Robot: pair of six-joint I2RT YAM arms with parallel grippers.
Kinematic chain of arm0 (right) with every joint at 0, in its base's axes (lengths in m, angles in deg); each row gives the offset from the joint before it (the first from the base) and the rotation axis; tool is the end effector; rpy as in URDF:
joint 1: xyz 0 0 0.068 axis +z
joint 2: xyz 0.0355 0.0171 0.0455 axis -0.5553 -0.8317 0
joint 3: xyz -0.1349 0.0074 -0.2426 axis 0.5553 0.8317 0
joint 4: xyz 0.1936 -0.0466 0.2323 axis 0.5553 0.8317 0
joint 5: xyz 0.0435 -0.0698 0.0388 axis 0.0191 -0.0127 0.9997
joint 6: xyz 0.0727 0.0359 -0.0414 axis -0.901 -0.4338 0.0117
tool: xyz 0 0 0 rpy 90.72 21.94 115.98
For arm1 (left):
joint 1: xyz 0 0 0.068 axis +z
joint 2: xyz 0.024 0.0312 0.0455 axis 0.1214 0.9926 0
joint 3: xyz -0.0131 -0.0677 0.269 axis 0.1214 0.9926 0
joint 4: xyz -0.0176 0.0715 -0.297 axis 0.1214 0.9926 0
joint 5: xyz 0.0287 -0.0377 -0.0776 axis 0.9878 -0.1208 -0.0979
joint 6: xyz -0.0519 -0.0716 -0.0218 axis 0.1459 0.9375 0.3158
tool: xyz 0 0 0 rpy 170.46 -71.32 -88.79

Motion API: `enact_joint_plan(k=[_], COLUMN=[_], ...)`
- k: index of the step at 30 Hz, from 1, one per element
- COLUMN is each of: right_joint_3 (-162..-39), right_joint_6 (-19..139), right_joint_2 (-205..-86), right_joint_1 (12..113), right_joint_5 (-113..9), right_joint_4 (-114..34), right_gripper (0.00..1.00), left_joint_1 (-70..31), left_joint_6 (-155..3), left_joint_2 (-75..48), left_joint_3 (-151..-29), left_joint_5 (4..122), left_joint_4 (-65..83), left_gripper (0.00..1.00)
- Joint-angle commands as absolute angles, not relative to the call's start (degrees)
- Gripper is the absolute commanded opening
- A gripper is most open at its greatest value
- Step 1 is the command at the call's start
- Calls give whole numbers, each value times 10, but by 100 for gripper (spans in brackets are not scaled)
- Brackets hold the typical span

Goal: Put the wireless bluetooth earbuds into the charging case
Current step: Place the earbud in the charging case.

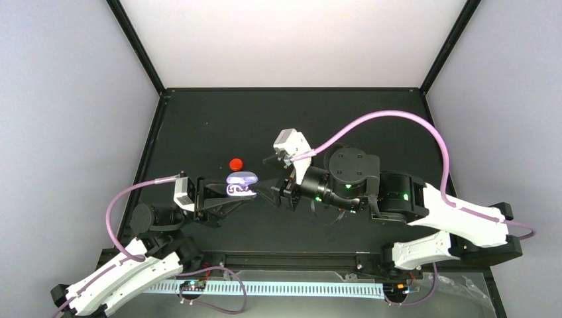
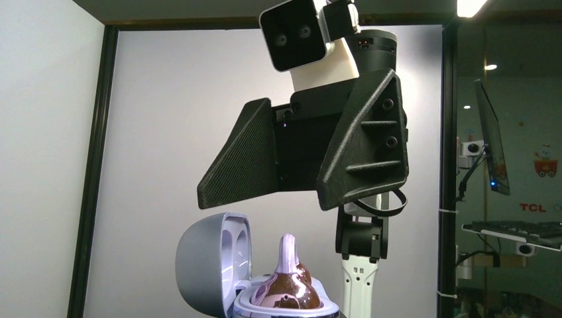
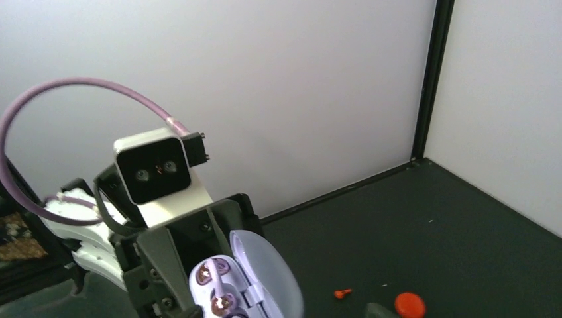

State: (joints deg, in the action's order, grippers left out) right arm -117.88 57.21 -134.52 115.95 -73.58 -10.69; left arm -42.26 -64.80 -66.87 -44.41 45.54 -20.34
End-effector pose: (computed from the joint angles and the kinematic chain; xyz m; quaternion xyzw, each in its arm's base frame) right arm 0.0638 0.3204 0.5163 -0.3748 0.6487 0.4073 0.5223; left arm 0.0880 -0.1568 0.3848 0.2970 0.3841 -0.5913 0.6440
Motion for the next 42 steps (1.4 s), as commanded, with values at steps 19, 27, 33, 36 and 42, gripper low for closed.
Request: enact_joint_plan(k=[19,27,33,36,42], right_joint_3=[-1184,-1165,-1156,-1161,-1166], right_joint_6=[576,576,573,569,566], right_joint_2=[-1382,-1352,-1338,-1346,-1358], right_joint_1=[1161,1161,1161,1161,1161], right_joint_5=[-785,-786,-804,-814,-805], right_joint_4=[-110,-141,-145,-135,-130], right_gripper=[82,82,82,82,82], left_joint_1=[-425,-425,-425,-425,-425], left_joint_6=[-662,-664,-661,-659,-657], left_joint_2=[-669,-669,-667,-664,-655], left_joint_3=[-456,-460,-456,-458,-464], left_joint_5=[451,451,451,450,444], left_joint_4=[-218,-208,-213,-217,-217], left_gripper=[2,1,1,2,1])
